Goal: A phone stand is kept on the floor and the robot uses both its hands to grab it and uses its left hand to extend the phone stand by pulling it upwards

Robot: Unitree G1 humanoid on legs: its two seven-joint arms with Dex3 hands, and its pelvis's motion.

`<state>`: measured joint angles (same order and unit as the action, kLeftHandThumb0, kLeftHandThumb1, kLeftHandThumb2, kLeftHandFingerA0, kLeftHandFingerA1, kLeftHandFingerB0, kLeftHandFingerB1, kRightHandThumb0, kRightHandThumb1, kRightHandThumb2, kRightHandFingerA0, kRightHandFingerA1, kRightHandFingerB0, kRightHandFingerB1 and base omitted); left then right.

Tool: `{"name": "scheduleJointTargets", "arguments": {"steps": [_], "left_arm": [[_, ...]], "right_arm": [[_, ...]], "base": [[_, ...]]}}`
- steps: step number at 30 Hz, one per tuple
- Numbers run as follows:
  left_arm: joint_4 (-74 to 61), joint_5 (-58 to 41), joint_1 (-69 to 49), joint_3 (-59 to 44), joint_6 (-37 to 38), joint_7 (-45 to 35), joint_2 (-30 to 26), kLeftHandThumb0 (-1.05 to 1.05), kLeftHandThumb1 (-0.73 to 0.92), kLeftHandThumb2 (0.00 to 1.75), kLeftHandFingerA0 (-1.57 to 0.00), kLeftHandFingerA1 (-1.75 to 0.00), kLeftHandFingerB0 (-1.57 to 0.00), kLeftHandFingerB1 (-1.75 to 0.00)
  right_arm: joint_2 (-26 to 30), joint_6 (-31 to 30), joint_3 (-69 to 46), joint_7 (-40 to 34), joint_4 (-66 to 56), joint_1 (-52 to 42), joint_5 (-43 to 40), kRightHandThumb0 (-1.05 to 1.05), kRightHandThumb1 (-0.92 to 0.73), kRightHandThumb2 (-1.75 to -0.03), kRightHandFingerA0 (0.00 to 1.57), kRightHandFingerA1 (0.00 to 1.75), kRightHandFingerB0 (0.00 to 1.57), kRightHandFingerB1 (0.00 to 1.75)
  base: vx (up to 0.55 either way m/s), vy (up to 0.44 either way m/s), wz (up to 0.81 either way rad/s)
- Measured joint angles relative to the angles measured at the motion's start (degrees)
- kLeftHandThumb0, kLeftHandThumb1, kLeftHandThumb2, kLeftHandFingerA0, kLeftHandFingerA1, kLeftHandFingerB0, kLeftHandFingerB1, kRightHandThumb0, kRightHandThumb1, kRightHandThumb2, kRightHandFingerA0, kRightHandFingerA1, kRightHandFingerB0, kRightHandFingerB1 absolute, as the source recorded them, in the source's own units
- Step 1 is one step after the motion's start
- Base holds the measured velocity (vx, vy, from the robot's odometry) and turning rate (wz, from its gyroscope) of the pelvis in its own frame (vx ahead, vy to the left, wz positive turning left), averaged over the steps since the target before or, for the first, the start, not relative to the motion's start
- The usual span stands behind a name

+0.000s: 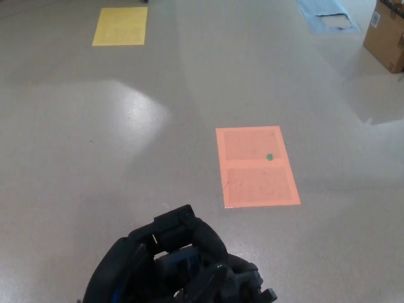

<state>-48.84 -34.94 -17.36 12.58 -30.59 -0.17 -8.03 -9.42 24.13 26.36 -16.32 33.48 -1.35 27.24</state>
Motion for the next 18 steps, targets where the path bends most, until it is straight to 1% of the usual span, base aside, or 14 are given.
{"name": "scheduleJointTargets", "arguments": {"steps": [1, 2, 3, 4, 5, 6, 7, 10, 11, 14, 15, 18], "left_arm": [[-0.1, 0.0, 0.2, 0.0, 0.0, -0.1, -0.4, -0.19, 0.54, 0.58, -1.02, -1.75, -0.75, -1.75], [-0.2, 0.0, 0.3, 0.0, 0.0, -0.1, -0.5, -0.24, 0.39, 0.83, -1.32, -1.45, -1.07, -1.35], [-0.3, 0.0, 0.5, 0.1, 0.0, -0.1, -1.1, -0.24, 0.39, 0.83, -1.32, -1.45, -1.07, -1.35], [-0.4, 0.0, 0.7, 0.1, 0.0, -0.2, -1.4, -0.2, 0.54, 0.58, -1.02, -1.75, -0.75, -1.75], [-0.6, 0.1, 0.8, 0.2, 0.0, -0.3, -1.7, -0.2, 0.54, 0.58, -1.02, -1.75, -0.75, -1.75], [-0.7, 0.1, 0.9, 0.2, 0.0, -0.4, -1.9, -0.2, 0.54, 0.58, -1.02, -1.75, -0.75, -1.75], [-0.7, 0.1, 1.0, 0.3, 0.0, -0.5, -2.2, -0.25, 0.41, 0.82, -1.31, -1.46, -1.05, -1.35], [-0.7, 0.0, 1.4, 0.4, 0.1, -0.9, -2.9, -0.25, 0.41, 0.82, -1.31, -1.46, -1.05, -1.35], [-0.7, 0.0, 1.5, 0.4, 0.1, -1.0, -3.1, -0.19, 0.56, 0.57, -1.0, -1.75, -0.72, -1.75], [-0.9, -0.1, 1.8, 0.3, 0.1, -1.3, -3.4, -0.19, 0.56, 0.57, -1.0, -1.75, -0.72, -1.75], [-0.9, -0.2, 1.8, 0.3, 0.1, -1.3, -3.4, -0.2, 0.56, 0.57, -1.0, -1.75, -0.72, -1.75], [-1.1, -0.3, 1.7, 0.6, 0.1, -1.3, -3.5, -0.2, 0.56, 0.57, -1.0, -1.75, -0.72, -1.75]], "right_arm": [[0.0, 0.5, -0.3, 0.0, 0.2, -0.1, -0.3, -0.47, -0.79, -0.78, 1.16, 1.75, 1.08, 1.75], [0.0, 0.7, -0.4, 0.0, 0.3, -0.1, -0.4, -0.43, -0.82, -0.75, 1.11, 1.75, 1.03, 1.75], [-0.1, 1.6, -0.7, 0.0, 0.7, -0.2, -0.7, -0.43, -0.82, -0.75, 1.11, 1.75, 1.03, 1.75], [-0.1, 2.1, -1.0, 0.1, 0.9, -0.3, -0.8, -0.44, -0.85, -0.67, 1.14, 1.75, 1.05, 1.75], [-0.1, 2.6, -1.2, 0.1, 1.2, -0.3, -0.9, -0.43, -0.82, -0.76, 1.08, 1.75, 1.02, 1.75], [-0.2, 3.0, -1.4, 0.1, 1.4, -0.4, -0.9, -0.43, -0.82, -0.76, 1.08, 1.75, 1.02, 1.75], [-0.2, 3.5, -1.7, 0.1, 1.7, -0.4, -0.9, -0.43, -0.83, -0.76, 1.1, 1.75, 1.03, 1.75], [-0.3, 5.1, -2.5, 0.0, 2.7, -0.4, -1.0, -0.43, -0.83, -0.76, 1.1, 1.75, 1.03, 1.75], [-0.3, 5.5, -2.6, 0.0, 2.9, -0.4, -1.0, -0.37, -0.85, -0.75, 1.09, 1.75, 1.03, 1.75], [-0.4, 7.0, -3.2, -0.2, 4.0, -0.3, -1.0, -0.37, -0.85, -0.75, 1.09, 1.75, 1.03, 1.75], [-0.4, 7.4, -3.3, -0.3, 4.3, -0.3, -1.0, -0.4, -0.8, -0.78, 1.08, 1.75, 1.03, 1.75], [-0.4, 8.3, -3.7, -0.6, 4.7, -0.3, -1.0, -0.4, -0.8, -0.78, 1.08, 1.75, 1.03, 1.75]], "base": [[0.0, 0.0, 0.0], [0.0, 0.0, 0.0], [0.0, 0.0, 0.0], [0.0, 0.0, 0.0], [0.0, 0.0, 0.0], [0.0, 0.0, 0.0], [0.0, 0.0, 0.0], [0.0, 0.0, 0.0], [0.0, 0.0, 0.0], [0.0, 0.0, 0.0], [0.0, 0.0, 0.0], [0.0, 0.0, 0.0]]}}
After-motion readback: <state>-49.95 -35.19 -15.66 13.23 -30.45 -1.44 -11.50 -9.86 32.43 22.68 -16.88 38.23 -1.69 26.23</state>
